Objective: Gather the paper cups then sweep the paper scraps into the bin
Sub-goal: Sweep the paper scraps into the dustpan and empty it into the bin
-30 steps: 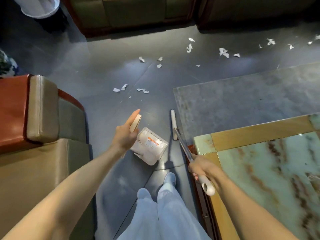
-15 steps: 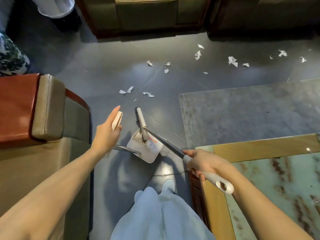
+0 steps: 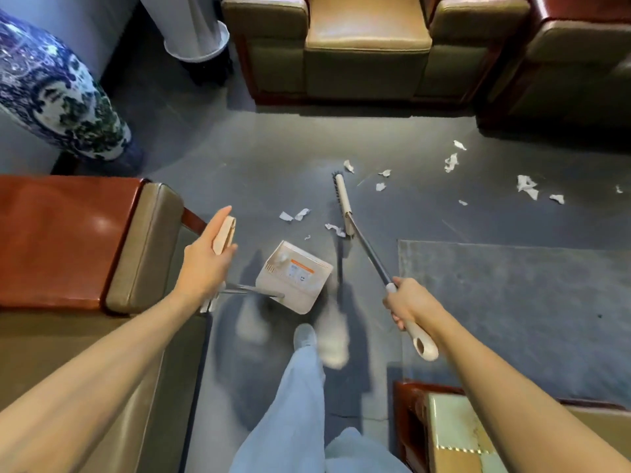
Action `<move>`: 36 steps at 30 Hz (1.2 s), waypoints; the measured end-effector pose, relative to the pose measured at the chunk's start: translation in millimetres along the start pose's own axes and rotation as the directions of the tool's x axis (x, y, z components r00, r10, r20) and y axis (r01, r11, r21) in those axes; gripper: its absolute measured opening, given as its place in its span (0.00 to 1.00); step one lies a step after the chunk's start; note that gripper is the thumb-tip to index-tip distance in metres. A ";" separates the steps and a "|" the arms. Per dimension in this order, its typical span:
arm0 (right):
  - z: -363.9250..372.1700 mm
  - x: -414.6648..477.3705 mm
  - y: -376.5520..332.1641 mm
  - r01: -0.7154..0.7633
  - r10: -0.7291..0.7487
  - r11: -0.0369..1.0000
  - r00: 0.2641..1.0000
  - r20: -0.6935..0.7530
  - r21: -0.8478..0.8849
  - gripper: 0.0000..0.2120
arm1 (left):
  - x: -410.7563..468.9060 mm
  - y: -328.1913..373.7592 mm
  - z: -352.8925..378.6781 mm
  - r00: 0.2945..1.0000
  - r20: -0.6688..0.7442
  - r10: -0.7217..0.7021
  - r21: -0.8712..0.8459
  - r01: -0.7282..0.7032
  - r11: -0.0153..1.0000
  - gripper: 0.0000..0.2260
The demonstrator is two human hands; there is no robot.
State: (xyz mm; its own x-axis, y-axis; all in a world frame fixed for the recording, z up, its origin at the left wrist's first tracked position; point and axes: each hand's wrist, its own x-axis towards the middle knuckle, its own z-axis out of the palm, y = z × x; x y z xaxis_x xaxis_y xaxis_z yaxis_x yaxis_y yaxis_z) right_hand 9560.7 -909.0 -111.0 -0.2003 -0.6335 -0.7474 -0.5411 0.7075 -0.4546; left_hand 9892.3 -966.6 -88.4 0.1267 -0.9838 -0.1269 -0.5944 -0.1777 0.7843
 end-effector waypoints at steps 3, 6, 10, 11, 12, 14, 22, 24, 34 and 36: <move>-14.2 48.5 -30.8 -0.017 0.014 0.997 0.999 -0.035 -0.080 0.13 | 57.0 -1.2 7.7 0.999 0.043 -0.012 -0.019 0.013 1.000 0.27; -17.5 88.1 -52.0 -0.057 0.057 0.994 0.998 -0.001 -0.089 0.13 | 100.7 -6.1 18.0 0.993 0.111 0.044 0.031 -0.048 0.998 0.27; -9.0 116.6 -68.8 -0.110 0.101 0.992 0.986 0.129 0.063 0.16 | 145.6 -11.2 17.0 0.993 0.116 0.026 0.104 -0.038 0.994 0.27; -5.2 117.6 -74.4 -0.121 0.108 0.990 0.981 0.160 0.074 0.14 | 153.2 -11.7 15.3 0.994 0.110 0.014 0.111 -0.026 0.994 0.28; -1.8 116.0 -80.4 -0.130 0.114 0.989 0.975 0.191 0.074 0.14 | 159.3 -11.6 14.3 0.995 0.101 0.002 0.110 -0.013 0.994 0.28; 5.0 106.9 -89.2 -0.161 0.131 0.982 0.956 0.261 0.098 0.15 | 168.2 -9.4 14.7 0.996 0.086 -0.003 0.107 -0.006 0.994 0.28; -26.0 73.0 -113.8 -0.232 0.162 0.961 0.911 0.379 0.149 0.21 | 172.5 -1.5 20.0 0.997 0.079 -0.013 0.114 0.004 0.993 0.26; -42.1 69.4 -121.1 -0.166 0.121 0.981 0.925 0.359 0.097 0.21 | 166.9 -2.5 17.3 0.995 0.090 -0.035 0.109 0.025 0.994 0.26; -51.8 127.8 -184.7 0.109 -0.073 0.970 0.983 0.166 -0.219 0.12 | 179.5 -9.6 -12.5 0.995 -0.041 -0.094 0.096 0.097 0.991 0.26; -43.3 149.2 -200.0 0.126 -0.079 0.936 0.985 0.153 -0.329 0.13 | 193.1 -14.5 -21.9 0.993 -0.065 -0.102 0.115 0.109 0.987 0.26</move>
State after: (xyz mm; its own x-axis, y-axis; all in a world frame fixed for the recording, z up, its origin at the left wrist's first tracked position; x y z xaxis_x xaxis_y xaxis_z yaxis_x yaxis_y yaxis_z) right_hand 9603.7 -1158.6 -110.6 -0.0297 -0.6319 -0.7745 -0.8005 0.4791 -0.3601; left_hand 9942.8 -1153.4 -111.0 0.2379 -0.9569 -0.1666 -0.6647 -0.2854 0.6905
